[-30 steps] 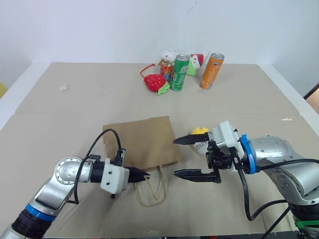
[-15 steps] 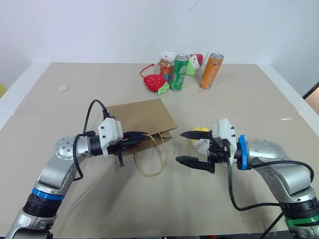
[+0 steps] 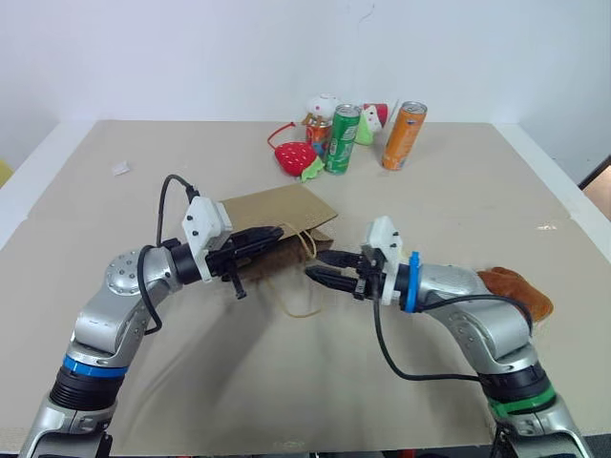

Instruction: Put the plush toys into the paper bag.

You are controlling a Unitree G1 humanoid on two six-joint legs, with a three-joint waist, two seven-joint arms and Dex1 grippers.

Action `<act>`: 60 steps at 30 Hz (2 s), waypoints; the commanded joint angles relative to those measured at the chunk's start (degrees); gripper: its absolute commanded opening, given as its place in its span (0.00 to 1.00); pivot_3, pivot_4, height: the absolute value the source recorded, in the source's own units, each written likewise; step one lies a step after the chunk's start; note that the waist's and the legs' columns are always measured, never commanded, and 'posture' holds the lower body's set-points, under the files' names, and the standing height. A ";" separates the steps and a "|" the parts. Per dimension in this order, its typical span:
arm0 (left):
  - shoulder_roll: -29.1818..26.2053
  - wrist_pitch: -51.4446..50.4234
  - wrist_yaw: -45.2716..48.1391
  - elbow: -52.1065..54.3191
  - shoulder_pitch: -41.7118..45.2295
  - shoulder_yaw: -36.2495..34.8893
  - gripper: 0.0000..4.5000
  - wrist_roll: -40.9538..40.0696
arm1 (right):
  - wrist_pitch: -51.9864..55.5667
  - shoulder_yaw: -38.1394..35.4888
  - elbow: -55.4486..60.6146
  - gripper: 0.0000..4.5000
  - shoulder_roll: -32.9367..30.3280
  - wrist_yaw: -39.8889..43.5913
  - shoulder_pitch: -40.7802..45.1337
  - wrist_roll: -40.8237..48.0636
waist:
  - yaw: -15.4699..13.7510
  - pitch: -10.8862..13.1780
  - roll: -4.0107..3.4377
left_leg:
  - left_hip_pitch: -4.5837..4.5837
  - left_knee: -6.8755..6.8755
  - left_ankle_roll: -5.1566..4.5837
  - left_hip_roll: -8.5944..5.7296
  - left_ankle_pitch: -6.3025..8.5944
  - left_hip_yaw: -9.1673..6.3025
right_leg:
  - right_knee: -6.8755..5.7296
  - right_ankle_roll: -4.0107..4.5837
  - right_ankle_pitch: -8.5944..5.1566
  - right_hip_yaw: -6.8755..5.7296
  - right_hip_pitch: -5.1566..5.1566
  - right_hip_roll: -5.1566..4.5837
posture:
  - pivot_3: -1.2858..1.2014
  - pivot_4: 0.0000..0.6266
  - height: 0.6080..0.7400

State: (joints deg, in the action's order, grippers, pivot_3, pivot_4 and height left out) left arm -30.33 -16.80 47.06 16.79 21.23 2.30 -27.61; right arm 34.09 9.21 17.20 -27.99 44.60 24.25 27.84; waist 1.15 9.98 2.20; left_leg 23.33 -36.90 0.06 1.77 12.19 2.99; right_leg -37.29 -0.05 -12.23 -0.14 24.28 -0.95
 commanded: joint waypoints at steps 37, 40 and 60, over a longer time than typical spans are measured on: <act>4.92 -3.35 -11.64 11.27 9.98 -1.65 0.00 1.12 | -15.91 8.23 -25.67 0.02 14.79 -11.62 4.36 -24.83 | 0.04 -0.02 0.03 | 0.01 -0.08 0.00 0.00 -0.01 0.01 | 0.00 -0.03 0.09 0.04 -0.02 0.02 | 0.52 0.24 1.00; 4.59 -3.26 -10.44 12.04 10.50 -1.23 0.00 0.81 | -15.97 7.79 -25.99 0.02 15.15 -11.72 4.76 -24.92 | 0.04 -0.02 0.03 | 0.01 -0.09 0.00 0.00 -0.01 0.00 | 0.00 -0.03 0.10 0.03 -0.02 0.02 | 0.52 0.24 1.00; 7.43 -1.87 -19.07 11.34 8.60 -4.93 0.00 5.10 | -17.18 6.87 -28.26 0.02 17.10 -11.48 6.37 -25.06 | 0.10 -0.02 0.03 | -0.03 -0.12 -0.02 0.09 -0.08 0.01 | 0.00 0.02 0.24 0.08 -0.02 0.14 | 0.52 0.24 1.00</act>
State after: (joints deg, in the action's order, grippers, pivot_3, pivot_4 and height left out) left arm -23.55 -18.34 30.75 27.44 29.79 -0.25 -22.35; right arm 17.26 17.24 -10.64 -11.16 33.50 29.81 3.02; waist 1.25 9.96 2.22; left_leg 23.31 -37.02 0.03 1.86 12.10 3.01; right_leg -37.29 -0.03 -11.98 -0.07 24.26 -0.81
